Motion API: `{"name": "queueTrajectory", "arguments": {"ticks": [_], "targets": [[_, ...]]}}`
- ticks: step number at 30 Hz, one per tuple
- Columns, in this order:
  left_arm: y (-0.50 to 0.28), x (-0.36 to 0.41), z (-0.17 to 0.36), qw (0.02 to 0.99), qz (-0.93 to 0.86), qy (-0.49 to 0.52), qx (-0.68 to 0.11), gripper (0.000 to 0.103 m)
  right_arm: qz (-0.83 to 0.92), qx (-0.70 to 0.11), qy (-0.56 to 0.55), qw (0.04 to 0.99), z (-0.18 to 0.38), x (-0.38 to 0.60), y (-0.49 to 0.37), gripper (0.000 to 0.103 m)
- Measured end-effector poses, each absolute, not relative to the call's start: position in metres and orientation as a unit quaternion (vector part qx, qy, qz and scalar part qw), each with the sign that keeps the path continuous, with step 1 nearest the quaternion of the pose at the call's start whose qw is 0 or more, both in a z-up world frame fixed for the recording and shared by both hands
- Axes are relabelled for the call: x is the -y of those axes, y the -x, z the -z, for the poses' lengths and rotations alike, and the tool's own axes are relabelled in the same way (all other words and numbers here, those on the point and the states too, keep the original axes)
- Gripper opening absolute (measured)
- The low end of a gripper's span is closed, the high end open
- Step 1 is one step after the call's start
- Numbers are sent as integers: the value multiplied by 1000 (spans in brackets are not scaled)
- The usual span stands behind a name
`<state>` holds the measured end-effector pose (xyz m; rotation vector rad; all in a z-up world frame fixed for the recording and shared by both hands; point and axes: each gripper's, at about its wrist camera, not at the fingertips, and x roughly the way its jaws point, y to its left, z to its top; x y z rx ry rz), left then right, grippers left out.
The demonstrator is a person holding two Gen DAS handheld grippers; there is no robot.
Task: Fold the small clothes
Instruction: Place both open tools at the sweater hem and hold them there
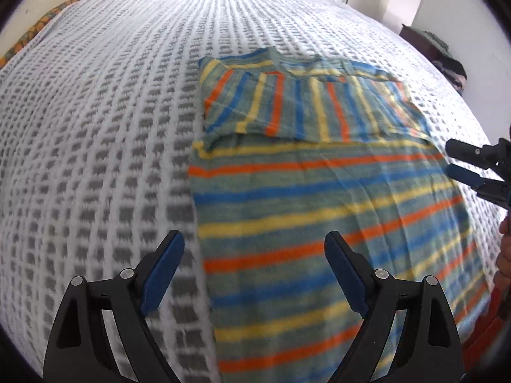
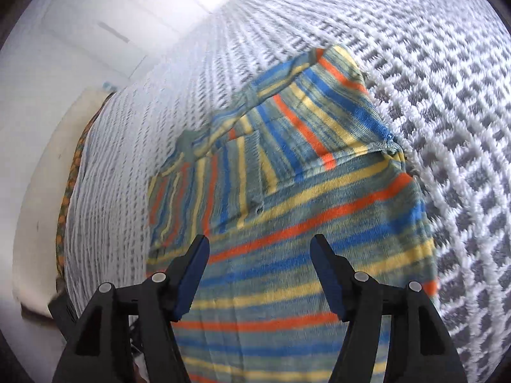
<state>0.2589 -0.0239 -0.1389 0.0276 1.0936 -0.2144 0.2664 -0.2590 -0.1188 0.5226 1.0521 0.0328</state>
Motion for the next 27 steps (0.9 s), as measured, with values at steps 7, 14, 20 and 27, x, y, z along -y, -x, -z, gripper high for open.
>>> {"name": "queueTrajectory", "arguments": {"ticks": [7, 14, 20, 27], "targets": [[-158, 57, 170, 818, 134, -37, -558, 93, -49, -551, -18, 833, 138, 223, -136, 68], [-124, 65, 150, 855, 109, -86, -500, 95, -45, -479, 55, 875, 111, 208, -77, 72], [-140, 56, 183, 834, 86, -93, -538, 102, -41, -535, 62, 841, 153, 199, -89, 77], [-130, 53, 192, 846, 94, -91, -516, 102, -52, -534, 46, 843, 163, 205, -86, 86]]}}
